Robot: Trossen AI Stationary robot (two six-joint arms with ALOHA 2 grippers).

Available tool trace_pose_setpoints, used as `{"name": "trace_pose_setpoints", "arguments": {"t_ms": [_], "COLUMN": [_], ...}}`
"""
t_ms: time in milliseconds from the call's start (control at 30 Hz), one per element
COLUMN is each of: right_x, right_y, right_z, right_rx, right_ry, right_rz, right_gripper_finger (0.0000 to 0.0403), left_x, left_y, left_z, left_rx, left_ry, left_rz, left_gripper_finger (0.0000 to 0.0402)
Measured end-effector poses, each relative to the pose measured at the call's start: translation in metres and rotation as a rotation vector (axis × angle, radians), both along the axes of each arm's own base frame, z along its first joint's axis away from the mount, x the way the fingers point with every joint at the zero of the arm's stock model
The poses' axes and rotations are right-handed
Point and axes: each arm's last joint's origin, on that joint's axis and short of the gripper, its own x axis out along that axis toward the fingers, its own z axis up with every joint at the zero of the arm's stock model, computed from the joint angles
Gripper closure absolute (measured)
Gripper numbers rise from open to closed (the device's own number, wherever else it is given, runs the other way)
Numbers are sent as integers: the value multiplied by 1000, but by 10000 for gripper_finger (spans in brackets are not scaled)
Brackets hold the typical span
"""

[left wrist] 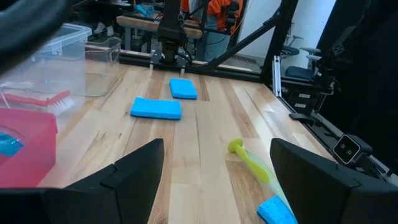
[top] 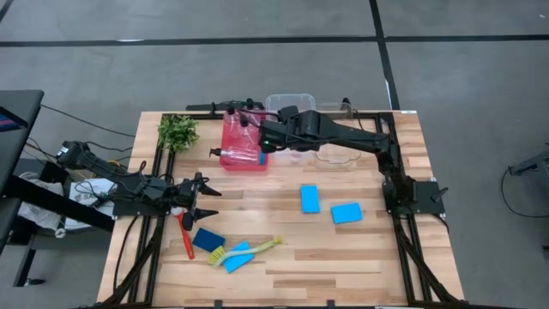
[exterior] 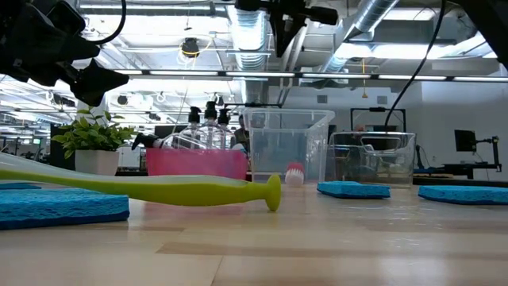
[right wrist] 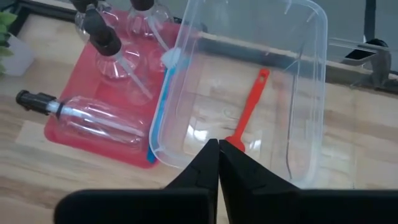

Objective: Pick & Place Kitchen Sink Supplies
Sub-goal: Put the blue dishwashing brush into the red bin

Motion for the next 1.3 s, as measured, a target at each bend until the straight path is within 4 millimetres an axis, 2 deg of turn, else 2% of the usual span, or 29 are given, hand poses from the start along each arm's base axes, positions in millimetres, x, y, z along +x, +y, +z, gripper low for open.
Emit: {"name": "trace_pose_setpoints", "arguments": {"t_ms": [367, 700, 867, 1133, 1300], "right_x": [1, 3, 3, -1, -20], "right_y": [10, 27, 29, 3, -18], "right_z": [0, -1, -1, 2, 22], "right_rx": [-35, -115, -187, -226, -236], "right_ry": [75, 284, 408, 512, 449], "right_rz": [139, 530, 722, 906, 1008], "right_gripper_finger": [394, 402, 402, 402, 402], "left_x": [0, 0, 0, 0, 0], "left_y": [0, 2, 4, 9, 11], "left_z": [0, 0, 0, 0, -1], "left_rx": [0, -58, -114, -208, -217], "left_ry": [1, 5, 4, -22, -26], "left_rz": [0, 73, 135, 345, 421], "left_gripper_finger": [105, 105, 105, 105, 105]}}
